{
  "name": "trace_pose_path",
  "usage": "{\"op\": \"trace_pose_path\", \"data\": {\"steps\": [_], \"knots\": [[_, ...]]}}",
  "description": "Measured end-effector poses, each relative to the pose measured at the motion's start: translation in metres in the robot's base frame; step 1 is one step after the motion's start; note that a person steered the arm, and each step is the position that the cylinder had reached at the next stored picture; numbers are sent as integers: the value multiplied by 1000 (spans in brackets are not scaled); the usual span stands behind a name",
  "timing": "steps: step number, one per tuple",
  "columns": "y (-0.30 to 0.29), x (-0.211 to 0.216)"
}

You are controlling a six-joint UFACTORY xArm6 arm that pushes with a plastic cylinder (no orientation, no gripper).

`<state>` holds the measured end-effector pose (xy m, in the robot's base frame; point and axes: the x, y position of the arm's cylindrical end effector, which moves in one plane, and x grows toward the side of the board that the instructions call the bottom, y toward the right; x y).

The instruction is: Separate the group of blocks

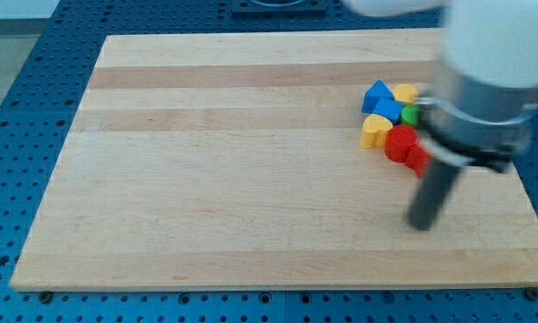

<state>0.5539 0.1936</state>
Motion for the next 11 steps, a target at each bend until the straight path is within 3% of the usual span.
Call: {"op": "trace_pose_path", "data": {"steps": [1, 2, 3, 4, 8, 11], "knots": [[82, -23], [112, -55], [110, -60], [58, -95], [-42, -133], [-109, -203]]}}
